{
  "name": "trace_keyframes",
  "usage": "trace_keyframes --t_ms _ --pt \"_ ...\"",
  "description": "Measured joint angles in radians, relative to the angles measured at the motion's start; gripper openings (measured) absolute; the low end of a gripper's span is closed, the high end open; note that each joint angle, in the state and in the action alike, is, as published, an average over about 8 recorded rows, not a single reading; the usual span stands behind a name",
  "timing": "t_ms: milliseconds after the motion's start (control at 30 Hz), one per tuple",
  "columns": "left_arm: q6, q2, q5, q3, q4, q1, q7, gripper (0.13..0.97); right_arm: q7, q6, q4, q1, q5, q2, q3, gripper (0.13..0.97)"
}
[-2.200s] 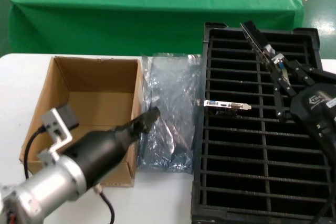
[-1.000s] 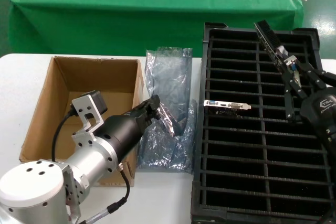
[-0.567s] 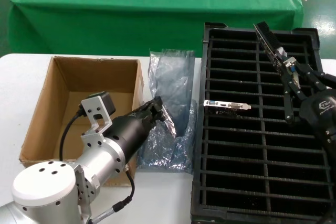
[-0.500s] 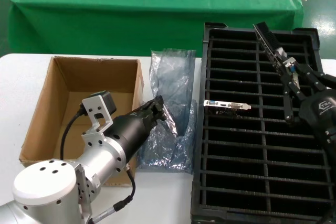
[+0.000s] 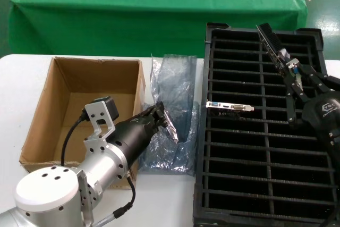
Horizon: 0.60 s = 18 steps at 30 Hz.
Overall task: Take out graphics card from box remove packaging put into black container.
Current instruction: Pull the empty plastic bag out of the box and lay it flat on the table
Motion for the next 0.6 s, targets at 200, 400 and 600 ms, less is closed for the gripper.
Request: trace_keyframes --t_ms 200,400,600 --pt "-0.023 0.005 0.000 0.000 0.002 0.014 0.027 0.148 0.001 0.001 0.000 -0.004 -0.002 -0.003 0.002 0.195" --pt "-0.043 0.013 0.000 0.000 0.009 0.023 0.054 0.198 0.004 0.001 0.000 -0.009 -0.003 -0.004 0.005 0.195" --pt "-0.043 0.015 0.000 0.000 0.019 0.018 0.057 0.215 0.005 0.000 0.000 -0.011 -0.004 -0.005 0.006 0.195"
